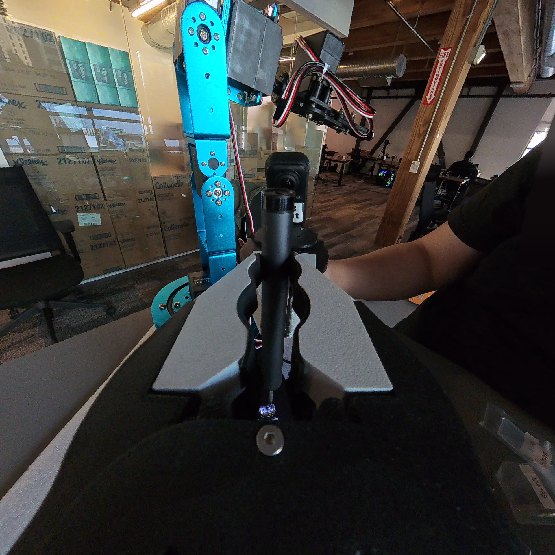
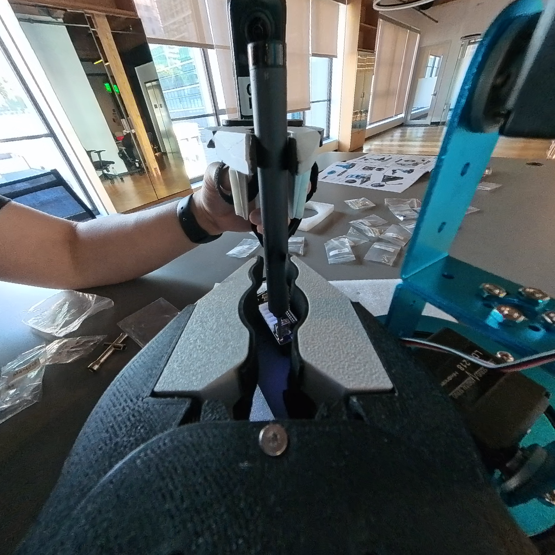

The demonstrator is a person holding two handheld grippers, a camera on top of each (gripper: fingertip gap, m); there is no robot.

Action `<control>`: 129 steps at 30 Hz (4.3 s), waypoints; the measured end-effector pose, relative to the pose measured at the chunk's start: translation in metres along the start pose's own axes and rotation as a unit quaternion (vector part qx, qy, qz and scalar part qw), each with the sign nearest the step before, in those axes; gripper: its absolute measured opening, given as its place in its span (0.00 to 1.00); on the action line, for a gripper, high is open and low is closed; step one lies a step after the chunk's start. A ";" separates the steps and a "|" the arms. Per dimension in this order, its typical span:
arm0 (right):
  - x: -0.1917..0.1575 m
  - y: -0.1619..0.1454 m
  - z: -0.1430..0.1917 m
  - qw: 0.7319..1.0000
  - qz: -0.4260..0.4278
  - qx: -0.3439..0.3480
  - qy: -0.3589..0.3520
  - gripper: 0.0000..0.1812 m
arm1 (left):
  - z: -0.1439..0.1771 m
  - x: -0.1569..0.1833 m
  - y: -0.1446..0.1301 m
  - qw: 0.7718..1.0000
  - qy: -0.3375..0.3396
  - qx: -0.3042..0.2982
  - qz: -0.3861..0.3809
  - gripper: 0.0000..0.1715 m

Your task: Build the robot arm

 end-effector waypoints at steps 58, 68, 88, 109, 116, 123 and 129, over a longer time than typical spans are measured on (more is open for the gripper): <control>0.001 -0.001 -0.003 0.998 0.019 -0.029 -0.046 0.06 | 0.004 -0.004 -0.001 1.000 0.007 0.017 0.009 0.09; 0.002 -0.001 -0.004 0.997 0.029 -0.035 -0.056 0.05 | 0.003 -0.004 -0.001 1.000 0.012 0.013 0.002 0.10; -0.002 0.000 -0.005 0.999 0.000 -0.050 0.004 0.10 | 0.004 -0.002 0.000 1.000 -0.002 0.018 0.008 0.09; -0.001 0.000 -0.004 0.999 0.018 -0.040 -0.008 0.07 | 0.001 0.001 -0.001 1.000 -0.017 0.025 0.004 0.09; -0.001 0.000 -0.004 0.999 0.025 -0.037 -0.009 0.07 | 0.001 0.001 -0.001 1.000 -0.016 0.025 0.004 0.09; -0.002 -0.001 -0.004 0.998 0.038 -0.024 -0.033 0.09 | 0.002 -0.001 -0.001 1.000 -0.011 0.026 0.006 0.09; -0.014 -0.009 0.001 0.984 0.127 0.000 -0.129 0.21 | 0.002 -0.001 -0.001 1.000 -0.008 0.028 0.005 0.09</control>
Point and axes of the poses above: each gripper's, where its closed fingertips meet, z back along the fingers, y out of its top, x = y × z across the jaws, the point moved 4 cm from there along z, back along the fingers, and after that the axes turned 15 degrees about -y, right-handed, at the moved point
